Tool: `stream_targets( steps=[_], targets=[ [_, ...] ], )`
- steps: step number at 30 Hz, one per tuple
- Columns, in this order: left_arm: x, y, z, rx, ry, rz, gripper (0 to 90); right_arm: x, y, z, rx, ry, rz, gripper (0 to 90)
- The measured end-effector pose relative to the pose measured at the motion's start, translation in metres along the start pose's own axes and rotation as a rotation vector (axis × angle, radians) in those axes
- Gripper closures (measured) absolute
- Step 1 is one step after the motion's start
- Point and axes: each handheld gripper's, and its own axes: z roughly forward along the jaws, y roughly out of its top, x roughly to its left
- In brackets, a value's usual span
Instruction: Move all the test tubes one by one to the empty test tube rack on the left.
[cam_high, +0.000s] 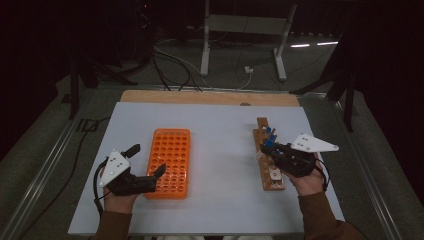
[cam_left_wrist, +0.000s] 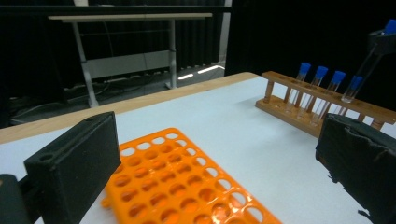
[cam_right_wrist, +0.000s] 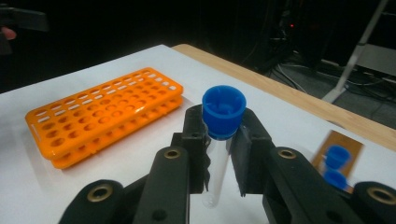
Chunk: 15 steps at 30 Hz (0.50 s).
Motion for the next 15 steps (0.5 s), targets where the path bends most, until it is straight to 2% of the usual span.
stream_targets(
  steps=[8,12,15],
  targets=[
    [-0.016,0.007,0.018,-0.011,-0.028,-0.001,0.7,0.018,0.008,0.025,0.023,0.030,-0.043,77.2],
    [-0.024,0.011,0.027,-0.010,-0.044,0.009,0.7,0.025,0.013,0.034,0.018,0.051,-0.044,77.2],
    [-0.030,0.011,0.034,-0.006,-0.059,0.033,1.9,0.031,0.018,0.041,0.014,0.071,-0.046,77.2]
  ],
)
